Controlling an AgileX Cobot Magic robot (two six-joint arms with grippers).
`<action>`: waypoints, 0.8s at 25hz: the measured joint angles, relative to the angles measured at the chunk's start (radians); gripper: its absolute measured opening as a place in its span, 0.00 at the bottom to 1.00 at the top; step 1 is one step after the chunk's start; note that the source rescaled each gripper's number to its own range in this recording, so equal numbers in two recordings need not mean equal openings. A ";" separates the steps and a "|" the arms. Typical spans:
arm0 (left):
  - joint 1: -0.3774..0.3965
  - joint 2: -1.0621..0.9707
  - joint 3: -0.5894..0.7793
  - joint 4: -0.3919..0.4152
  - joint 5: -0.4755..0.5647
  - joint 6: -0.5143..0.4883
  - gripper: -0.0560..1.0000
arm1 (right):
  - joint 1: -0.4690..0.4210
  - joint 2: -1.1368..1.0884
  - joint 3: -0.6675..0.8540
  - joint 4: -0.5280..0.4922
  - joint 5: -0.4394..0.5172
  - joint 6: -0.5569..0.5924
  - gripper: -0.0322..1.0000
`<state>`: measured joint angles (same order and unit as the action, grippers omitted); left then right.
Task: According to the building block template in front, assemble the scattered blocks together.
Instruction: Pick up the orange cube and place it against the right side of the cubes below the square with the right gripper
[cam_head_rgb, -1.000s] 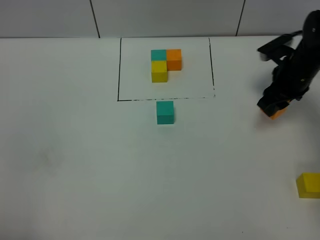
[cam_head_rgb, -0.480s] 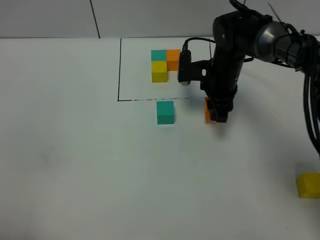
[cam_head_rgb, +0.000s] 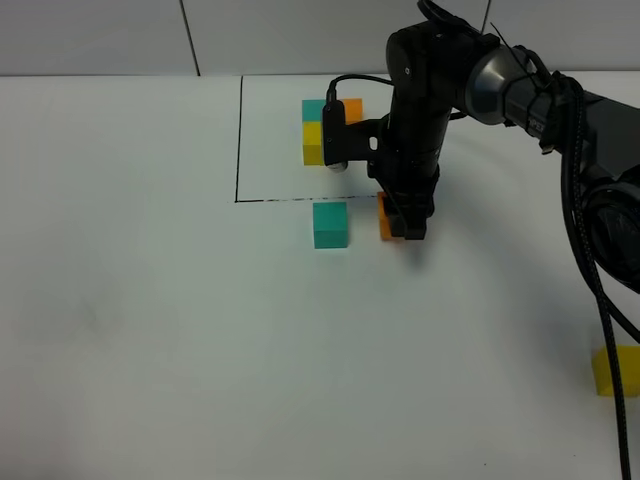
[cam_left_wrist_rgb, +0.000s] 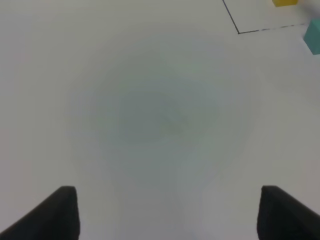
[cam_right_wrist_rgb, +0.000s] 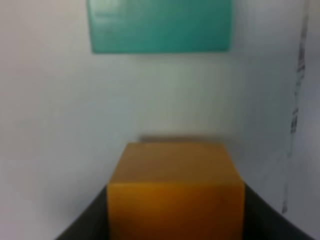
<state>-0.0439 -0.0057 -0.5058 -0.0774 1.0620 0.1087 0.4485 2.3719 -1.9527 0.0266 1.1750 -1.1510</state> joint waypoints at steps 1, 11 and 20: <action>0.000 0.000 0.000 0.000 0.000 0.000 0.74 | 0.002 0.002 0.000 0.004 0.000 0.000 0.05; 0.000 0.000 0.000 0.000 0.000 0.000 0.74 | 0.003 0.008 0.000 0.033 -0.012 -0.007 0.05; 0.000 0.000 0.000 0.000 0.000 0.000 0.74 | 0.003 0.008 0.000 0.029 -0.002 -0.003 0.05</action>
<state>-0.0439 -0.0057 -0.5058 -0.0774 1.0620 0.1087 0.4517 2.3795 -1.9527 0.0555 1.1726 -1.1543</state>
